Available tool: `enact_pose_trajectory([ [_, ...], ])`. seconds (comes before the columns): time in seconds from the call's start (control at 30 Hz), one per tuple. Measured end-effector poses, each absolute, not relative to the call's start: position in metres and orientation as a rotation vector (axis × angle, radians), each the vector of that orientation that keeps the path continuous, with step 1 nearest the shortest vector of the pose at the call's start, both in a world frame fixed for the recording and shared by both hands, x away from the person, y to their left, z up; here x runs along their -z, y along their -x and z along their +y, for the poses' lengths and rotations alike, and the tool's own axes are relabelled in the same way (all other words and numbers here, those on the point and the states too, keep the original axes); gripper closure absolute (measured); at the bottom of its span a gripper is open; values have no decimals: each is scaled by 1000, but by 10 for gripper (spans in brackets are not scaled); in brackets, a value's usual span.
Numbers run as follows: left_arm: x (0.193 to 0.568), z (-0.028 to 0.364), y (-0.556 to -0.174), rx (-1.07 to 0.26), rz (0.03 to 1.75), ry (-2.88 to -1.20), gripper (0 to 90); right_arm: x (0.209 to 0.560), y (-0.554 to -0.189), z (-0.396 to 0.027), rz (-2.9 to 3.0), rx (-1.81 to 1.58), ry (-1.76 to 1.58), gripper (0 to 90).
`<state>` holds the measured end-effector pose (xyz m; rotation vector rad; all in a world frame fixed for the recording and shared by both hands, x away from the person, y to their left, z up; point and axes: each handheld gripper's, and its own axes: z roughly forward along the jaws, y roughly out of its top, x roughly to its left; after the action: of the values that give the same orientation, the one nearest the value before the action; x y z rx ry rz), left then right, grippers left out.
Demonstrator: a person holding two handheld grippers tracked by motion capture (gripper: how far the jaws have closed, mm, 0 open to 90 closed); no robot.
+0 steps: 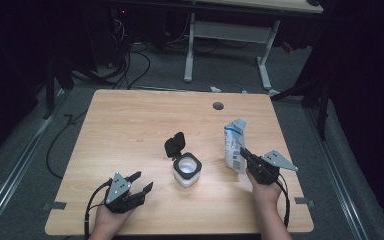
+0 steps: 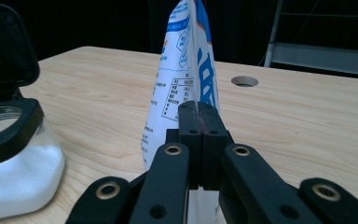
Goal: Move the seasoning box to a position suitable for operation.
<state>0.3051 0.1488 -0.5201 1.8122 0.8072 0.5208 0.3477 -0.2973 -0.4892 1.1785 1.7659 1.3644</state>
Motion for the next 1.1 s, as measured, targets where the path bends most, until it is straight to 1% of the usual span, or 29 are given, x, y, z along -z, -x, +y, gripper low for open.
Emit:
enact_pose_trajectory([
  [0.5,520,149,-304,-517,809,-1817,420,497,-339,-306,1767,-1342,-1163,895],
  [1.1,520,150,-304,-520,812,-1819,420,497,-329,-308,1767,-1336,-1182,834],
])
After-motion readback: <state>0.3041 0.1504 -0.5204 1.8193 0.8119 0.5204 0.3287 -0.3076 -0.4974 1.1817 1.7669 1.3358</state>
